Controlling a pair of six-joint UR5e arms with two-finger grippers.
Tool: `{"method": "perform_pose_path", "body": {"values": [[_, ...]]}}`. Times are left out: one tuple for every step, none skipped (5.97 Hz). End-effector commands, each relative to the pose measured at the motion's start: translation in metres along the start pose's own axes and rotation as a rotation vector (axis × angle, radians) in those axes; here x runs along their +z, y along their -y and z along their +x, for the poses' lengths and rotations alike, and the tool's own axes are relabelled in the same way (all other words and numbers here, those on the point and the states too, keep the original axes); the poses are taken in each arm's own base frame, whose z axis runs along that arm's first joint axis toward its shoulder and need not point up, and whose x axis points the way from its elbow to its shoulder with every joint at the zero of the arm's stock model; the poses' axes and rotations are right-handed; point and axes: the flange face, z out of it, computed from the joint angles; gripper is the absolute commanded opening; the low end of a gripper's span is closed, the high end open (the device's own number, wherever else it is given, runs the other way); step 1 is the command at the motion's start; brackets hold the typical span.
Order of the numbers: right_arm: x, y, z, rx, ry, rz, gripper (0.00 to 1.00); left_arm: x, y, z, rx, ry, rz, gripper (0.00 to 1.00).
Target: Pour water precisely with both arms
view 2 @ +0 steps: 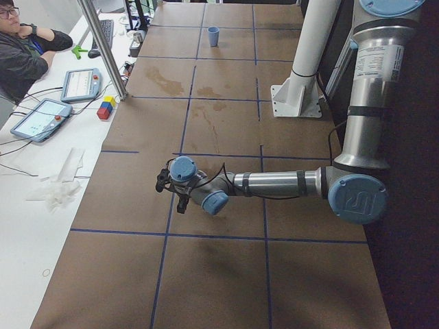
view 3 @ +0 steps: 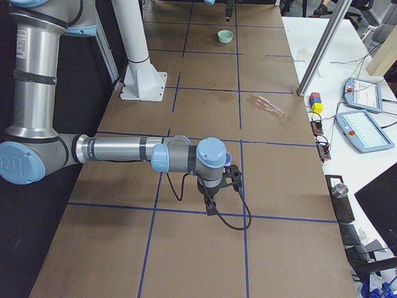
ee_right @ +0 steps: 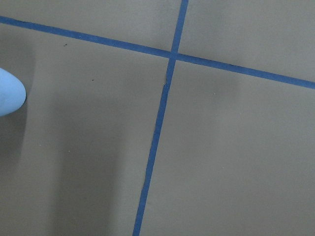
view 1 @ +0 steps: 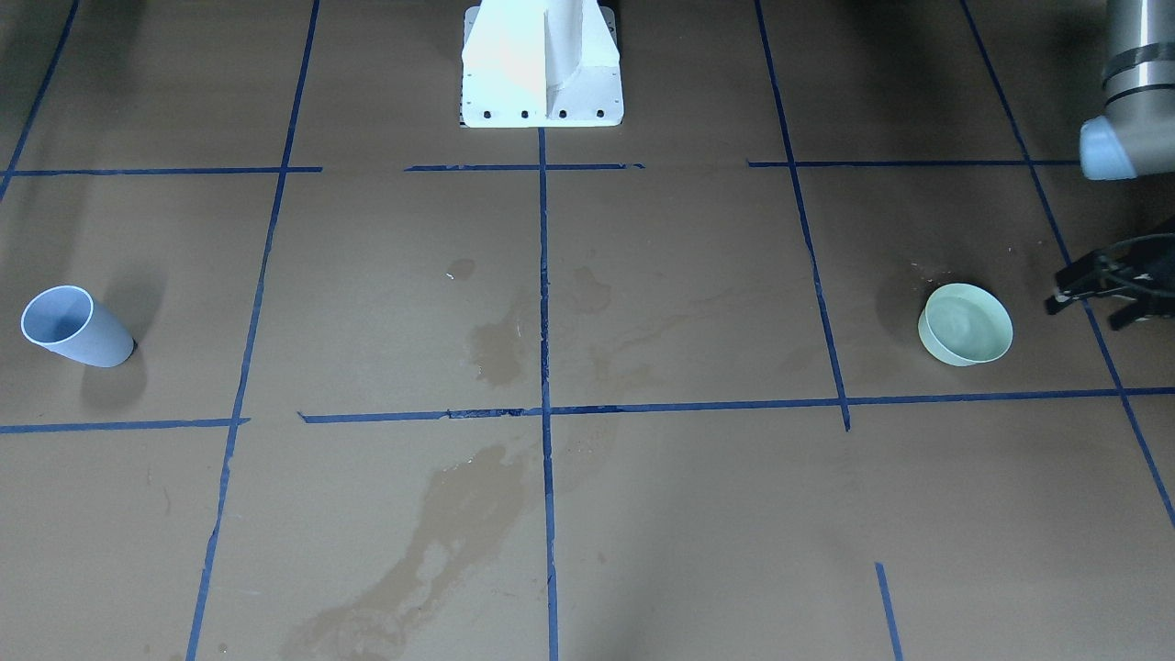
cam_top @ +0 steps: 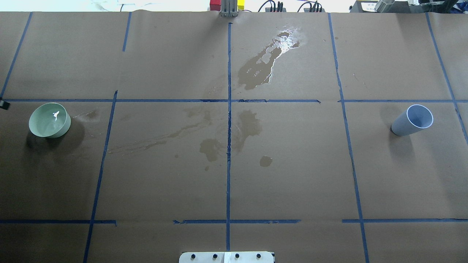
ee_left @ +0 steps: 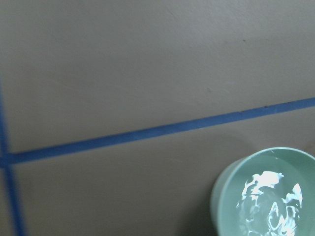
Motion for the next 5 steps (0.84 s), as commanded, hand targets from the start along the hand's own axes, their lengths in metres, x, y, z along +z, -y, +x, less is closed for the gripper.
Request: {"method": "perform_pose_path", "body": {"values": [[-0.001, 0.0, 0.0, 0.0, -0.001, 0.001, 1.0, -0.066, -0.007, -0.04, 0.012, 0.068, -0.071, 1.0], [0.0, 0.0, 0.0, 0.001, 0.0, 0.0, 1.0, -0.094, -0.016, -0.05, -0.088, 0.073, -0.118, 1.0], [0.0, 0.0, 0.001, 0.003, 0.0, -0.001, 1.0, -0.115, -0.008, -0.043, -0.13, 0.076, -0.154, 1.0], [0.001, -0.001, 0.001, 0.008, -0.001, -0.004, 1.0, -0.116, -0.022, -0.053, -0.121, 0.085, -0.132, 1.0], [0.001, 0.0, 0.001, 0.016, 0.001, -0.001, 1.0, -0.104, -0.049, -0.065, -0.148, 0.079, -0.159, 1.0]]}}
